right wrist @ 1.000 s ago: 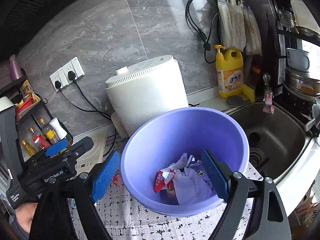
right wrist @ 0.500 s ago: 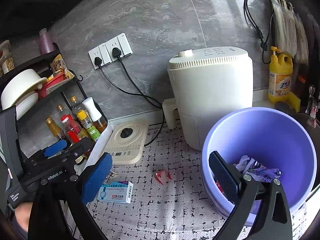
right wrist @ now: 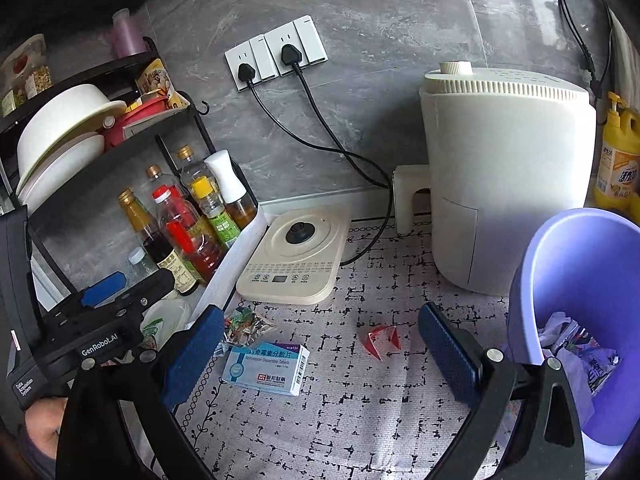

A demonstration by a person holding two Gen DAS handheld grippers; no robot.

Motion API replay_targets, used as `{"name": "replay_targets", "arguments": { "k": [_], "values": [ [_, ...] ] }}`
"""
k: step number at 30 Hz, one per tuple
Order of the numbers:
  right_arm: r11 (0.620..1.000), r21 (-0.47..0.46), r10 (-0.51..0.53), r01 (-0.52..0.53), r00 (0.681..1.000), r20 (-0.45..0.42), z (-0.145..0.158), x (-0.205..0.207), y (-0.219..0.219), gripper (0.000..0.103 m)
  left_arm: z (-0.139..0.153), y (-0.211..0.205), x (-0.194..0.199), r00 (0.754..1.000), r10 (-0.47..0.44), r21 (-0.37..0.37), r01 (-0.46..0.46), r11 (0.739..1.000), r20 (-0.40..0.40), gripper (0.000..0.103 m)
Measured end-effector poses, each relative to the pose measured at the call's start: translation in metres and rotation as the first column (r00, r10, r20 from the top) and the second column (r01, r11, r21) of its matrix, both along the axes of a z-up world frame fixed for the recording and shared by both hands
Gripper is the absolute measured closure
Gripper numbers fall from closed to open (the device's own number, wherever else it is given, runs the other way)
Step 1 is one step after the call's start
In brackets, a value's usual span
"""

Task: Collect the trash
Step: 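Move both tools back to the remaining trash by the cooker, then grasp the foil snack wrapper with the left tool while the right tool grasps the red paper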

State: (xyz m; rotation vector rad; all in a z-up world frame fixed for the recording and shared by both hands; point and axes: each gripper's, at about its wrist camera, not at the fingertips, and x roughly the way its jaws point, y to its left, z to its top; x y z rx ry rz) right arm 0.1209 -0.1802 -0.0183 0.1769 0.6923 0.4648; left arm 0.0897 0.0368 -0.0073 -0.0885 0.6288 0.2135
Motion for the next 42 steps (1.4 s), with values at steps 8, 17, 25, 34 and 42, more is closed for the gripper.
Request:
{"name": "replay_targets", "arguments": {
  "k": [8,17,25,34,42],
  "values": [
    [0.997,-0.033,0.071,-0.073,0.996,-0.058,-0.023,0.008,0.018,0.026,-0.029,0.013,0.003,0.998,0.027,-0.058,-0.030,0.998,-0.050,0.016],
    [0.992,-0.061,0.103,-0.111,0.987,-0.125,-0.052,0.017,0.020,0.042,-0.067,0.019,0.023,0.988,0.039,-0.102,-0.055,0.993,-0.148,0.037],
    [0.990,-0.064,0.112,-0.125,0.979,-0.173,-0.076,0.035,0.021,0.042,-0.089,0.015,0.045,0.978,0.028,-0.080,-0.045,0.996,-0.206,0.029],
    [0.990,-0.067,0.108,-0.125,0.971,-0.213,-0.097,0.046,0.020,0.042,-0.113,-0.007,0.065,0.965,-0.033,-0.036,0.024,0.999,-0.261,0.042],
    [0.991,-0.070,0.091,-0.111,0.965,-0.245,-0.113,0.053,0.017,0.042,-0.130,-0.007,0.074,0.954,-0.040,-0.036,0.031,0.999,-0.299,0.060]
  ]
}}
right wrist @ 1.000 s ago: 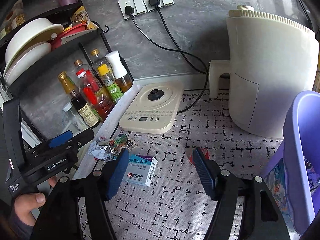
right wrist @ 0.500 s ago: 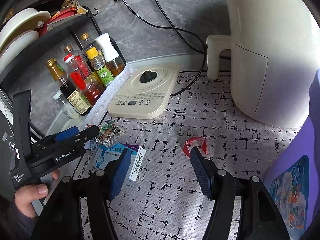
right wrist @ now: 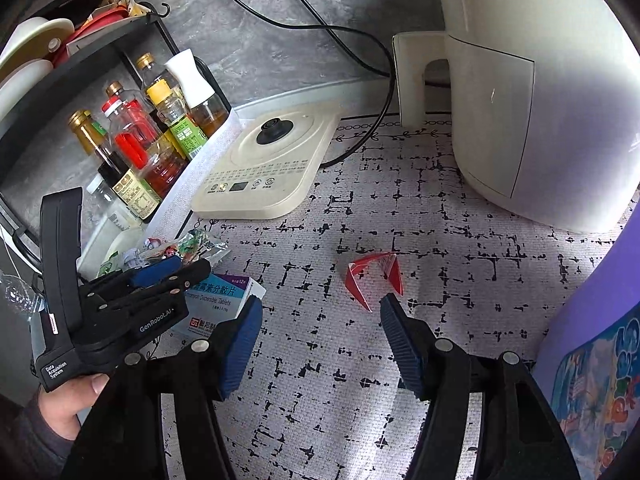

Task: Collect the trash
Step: 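Grasp the foil snack wrapper with the left tool while the right tool grasps the red paper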

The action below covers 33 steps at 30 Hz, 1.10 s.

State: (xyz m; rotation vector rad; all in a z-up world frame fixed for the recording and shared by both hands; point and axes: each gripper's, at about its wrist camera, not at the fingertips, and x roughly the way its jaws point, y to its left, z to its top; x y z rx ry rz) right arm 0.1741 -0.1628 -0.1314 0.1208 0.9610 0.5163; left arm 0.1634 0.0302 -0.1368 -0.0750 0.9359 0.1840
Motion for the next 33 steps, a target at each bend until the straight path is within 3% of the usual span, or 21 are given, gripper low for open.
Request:
{"name": "replay_targets", "arguments": {
  "k": [3,5,7,8,22,26,33],
  "values": [
    [1.000,-0.004,-0.007,0.007,1.000,-0.011,-0.006,0.004,0.000,0.042,0.000,0.001,0.002,1.000,-0.004,-0.003,0.004,1.000,0.011,0.065],
    [1.000,-0.002,-0.011,0.011,1.000,-0.021,-0.010,0.008,0.001,0.043,0.001,-0.001,0.004,1.000,-0.009,0.006,0.009,1.000,0.006,0.078],
    [1.000,-0.002,-0.014,0.014,0.999,-0.028,-0.013,0.011,0.002,0.044,0.000,-0.001,0.006,1.000,-0.012,0.019,0.012,1.000,0.003,0.082],
    [1.000,-0.002,-0.015,0.015,0.999,-0.032,-0.015,0.012,0.003,0.045,0.001,-0.001,0.007,1.000,-0.011,0.019,0.011,1.000,0.008,0.094],
    [1.000,-0.002,-0.020,0.020,0.997,-0.073,-0.038,0.028,0.006,0.070,0.012,-0.009,0.012,0.998,-0.013,0.038,0.011,0.999,0.053,0.096],
    [1.000,0.010,-0.009,0.010,0.996,-0.090,-0.038,0.032,0.006,0.097,0.017,-0.018,0.012,0.998,-0.028,0.056,0.025,0.998,0.050,0.096],
    [0.999,0.054,-0.001,0.003,0.999,-0.034,-0.012,0.025,-0.001,0.099,0.037,-0.028,0.012,0.996,-0.048,0.073,0.042,0.996,0.075,0.096]
  ]
}}
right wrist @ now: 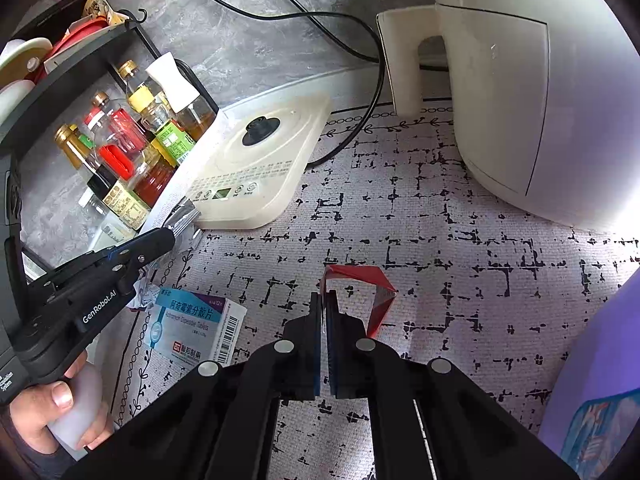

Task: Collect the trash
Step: 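Grasp the foil snack wrapper with the left tool while the right tool grasps the red paper, then carry both items over the purple bucket and open both tools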

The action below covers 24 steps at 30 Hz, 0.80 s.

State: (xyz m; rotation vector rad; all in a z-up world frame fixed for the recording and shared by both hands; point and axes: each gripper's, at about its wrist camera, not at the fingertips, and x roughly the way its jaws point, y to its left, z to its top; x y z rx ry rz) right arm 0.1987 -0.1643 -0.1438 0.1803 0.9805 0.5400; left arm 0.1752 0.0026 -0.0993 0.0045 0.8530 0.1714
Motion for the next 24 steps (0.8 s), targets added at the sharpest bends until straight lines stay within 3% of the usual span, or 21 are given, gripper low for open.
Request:
{"name": "replay_targets", "arguments": {
  "k": [13,24],
  "values": [
    [0.997,0.082,-0.006,-0.004,0.992,0.127,0.071,-0.025,-0.002,0.099,0.056,-0.012,-0.015,0.994,-0.046,0.007,0.045,0.999,0.104,0.096],
    [0.990,0.108,-0.118,0.096,0.967,0.227,0.120,-0.050,-0.036,0.099,0.096,-0.048,-0.022,0.969,-0.160,-0.001,0.163,0.987,0.189,0.095]
  ]
}}
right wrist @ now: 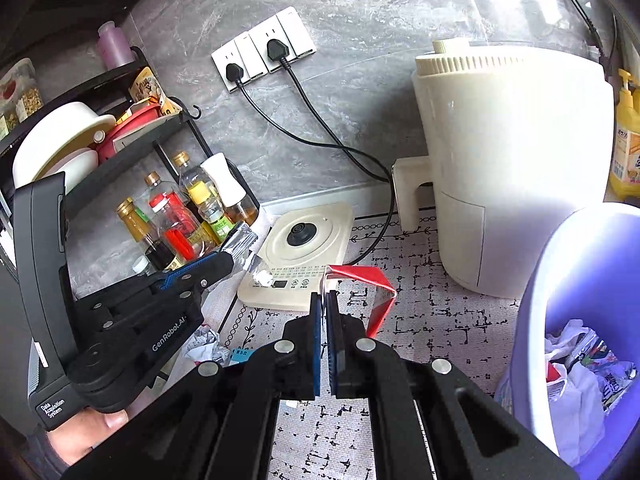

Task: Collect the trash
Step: 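Carry both items over the purple bucket and open both tools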

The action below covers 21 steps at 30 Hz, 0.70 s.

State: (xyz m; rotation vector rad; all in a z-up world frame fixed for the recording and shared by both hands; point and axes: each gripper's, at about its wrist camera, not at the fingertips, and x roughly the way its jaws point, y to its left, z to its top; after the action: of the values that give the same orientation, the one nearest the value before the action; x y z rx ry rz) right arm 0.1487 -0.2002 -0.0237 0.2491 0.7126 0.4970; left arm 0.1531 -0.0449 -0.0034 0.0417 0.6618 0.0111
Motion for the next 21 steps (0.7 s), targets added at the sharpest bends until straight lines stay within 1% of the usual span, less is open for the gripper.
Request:
{"name": "replay_targets", "arguments": {
  "k": [5,11,16,21],
  "values": [
    [0.997,0.002,-0.083,0.083,0.996,0.033,0.014,-0.010,-0.030,0.099,0.008,-0.028,0.002,0.997,-0.077,-0.008,0.077,0.997,0.025,0.095],
    [0.985,0.006,-0.175,0.175,0.983,0.050,0.020,-0.021,-0.069,0.099,0.015,-0.066,0.000,0.985,-0.168,-0.009,0.169,0.986,0.043,0.095],
    [0.970,0.010,-0.242,0.242,0.968,0.063,0.025,-0.030,-0.097,0.099,0.020,-0.097,0.000,0.969,-0.239,-0.012,0.240,0.971,0.056,0.095],
    [0.951,0.010,-0.309,0.309,0.948,0.071,0.028,-0.039,-0.124,0.099,0.024,-0.126,-0.001,0.948,-0.310,-0.015,0.312,0.950,0.069,0.095]
  ]
}}
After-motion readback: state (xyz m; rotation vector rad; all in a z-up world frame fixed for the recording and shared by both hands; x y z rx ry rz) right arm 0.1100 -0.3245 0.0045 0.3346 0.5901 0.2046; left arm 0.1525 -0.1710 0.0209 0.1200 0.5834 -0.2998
